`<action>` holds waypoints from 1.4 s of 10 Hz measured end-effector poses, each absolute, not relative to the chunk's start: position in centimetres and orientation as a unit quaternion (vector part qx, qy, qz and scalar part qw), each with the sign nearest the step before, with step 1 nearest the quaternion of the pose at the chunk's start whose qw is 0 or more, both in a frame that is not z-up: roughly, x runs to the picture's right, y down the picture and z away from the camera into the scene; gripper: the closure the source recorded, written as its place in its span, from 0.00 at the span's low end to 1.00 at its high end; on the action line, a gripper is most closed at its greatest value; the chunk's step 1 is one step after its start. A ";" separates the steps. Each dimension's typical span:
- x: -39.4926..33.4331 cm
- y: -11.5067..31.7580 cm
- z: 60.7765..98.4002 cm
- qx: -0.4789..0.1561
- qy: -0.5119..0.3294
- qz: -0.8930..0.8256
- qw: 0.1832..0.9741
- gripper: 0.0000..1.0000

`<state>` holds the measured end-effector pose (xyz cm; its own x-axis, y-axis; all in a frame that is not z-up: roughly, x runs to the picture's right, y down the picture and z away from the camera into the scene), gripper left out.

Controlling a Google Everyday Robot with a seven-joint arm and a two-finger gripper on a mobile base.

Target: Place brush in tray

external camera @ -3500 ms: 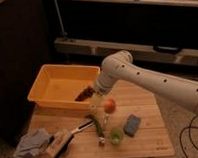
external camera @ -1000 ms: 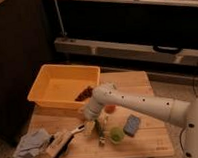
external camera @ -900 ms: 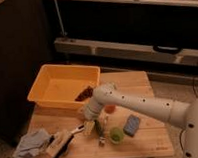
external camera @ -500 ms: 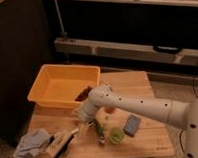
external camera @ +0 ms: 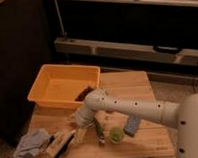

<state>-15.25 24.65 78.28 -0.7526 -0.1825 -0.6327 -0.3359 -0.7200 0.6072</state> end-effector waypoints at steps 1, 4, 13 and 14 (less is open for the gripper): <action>-15.4 25.0 78.5 -0.349 0.376 0.857 0.044 0.20; -15.5 26.2 80.1 -0.350 0.403 0.846 0.005 0.21; -15.0 25.7 80.3 -0.347 0.407 0.845 -0.006 1.00; -14.9 25.8 80.2 -0.346 0.408 0.845 -0.005 1.00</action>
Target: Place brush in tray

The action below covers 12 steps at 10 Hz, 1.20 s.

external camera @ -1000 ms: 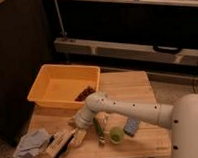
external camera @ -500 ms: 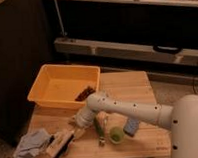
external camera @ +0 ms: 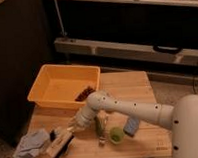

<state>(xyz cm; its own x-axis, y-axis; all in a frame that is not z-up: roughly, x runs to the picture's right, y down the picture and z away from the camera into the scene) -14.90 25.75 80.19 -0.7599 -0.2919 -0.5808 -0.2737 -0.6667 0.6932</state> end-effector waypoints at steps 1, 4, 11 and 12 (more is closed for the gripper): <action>-14.8 26.0 80.1 0.345 -0.411 -0.844 0.005 1.00; -14.8 26.1 80.0 0.345 -0.412 -0.844 0.002 1.00; -8.0 10.6 75.3 0.269 -0.353 -0.886 0.134 1.00; -6.8 8.1 74.2 0.262 -0.343 -0.889 0.152 1.00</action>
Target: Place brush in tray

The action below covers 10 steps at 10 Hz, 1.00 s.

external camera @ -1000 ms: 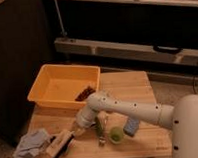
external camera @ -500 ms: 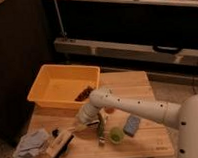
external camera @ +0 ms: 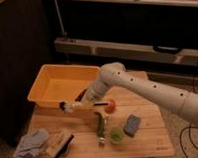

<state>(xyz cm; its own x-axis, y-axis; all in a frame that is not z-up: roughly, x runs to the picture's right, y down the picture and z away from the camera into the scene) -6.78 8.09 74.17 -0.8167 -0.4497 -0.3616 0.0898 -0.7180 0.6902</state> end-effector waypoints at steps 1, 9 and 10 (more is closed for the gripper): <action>-5.8 6.1 73.1 0.261 -0.335 -0.890 0.165 1.00; -10.7 -0.1 75.2 0.276 -0.309 -0.895 0.164 1.00; -12.9 -0.4 76.5 0.284 -0.308 -0.895 0.155 1.00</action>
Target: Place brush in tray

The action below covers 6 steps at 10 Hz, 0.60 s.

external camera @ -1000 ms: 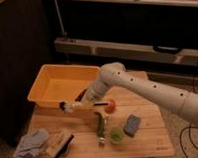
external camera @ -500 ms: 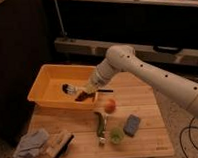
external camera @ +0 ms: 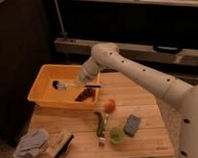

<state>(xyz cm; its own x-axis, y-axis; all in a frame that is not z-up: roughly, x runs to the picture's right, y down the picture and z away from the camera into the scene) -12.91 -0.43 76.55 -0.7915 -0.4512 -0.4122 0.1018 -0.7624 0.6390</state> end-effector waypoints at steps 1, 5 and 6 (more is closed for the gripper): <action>-14.5 -0.5 77.6 0.291 -0.306 -0.894 0.147 1.00; -18.4 0.6 81.9 0.302 -0.296 -0.897 0.127 0.95; -18.4 0.3 83.3 0.292 -0.292 -0.901 0.131 0.82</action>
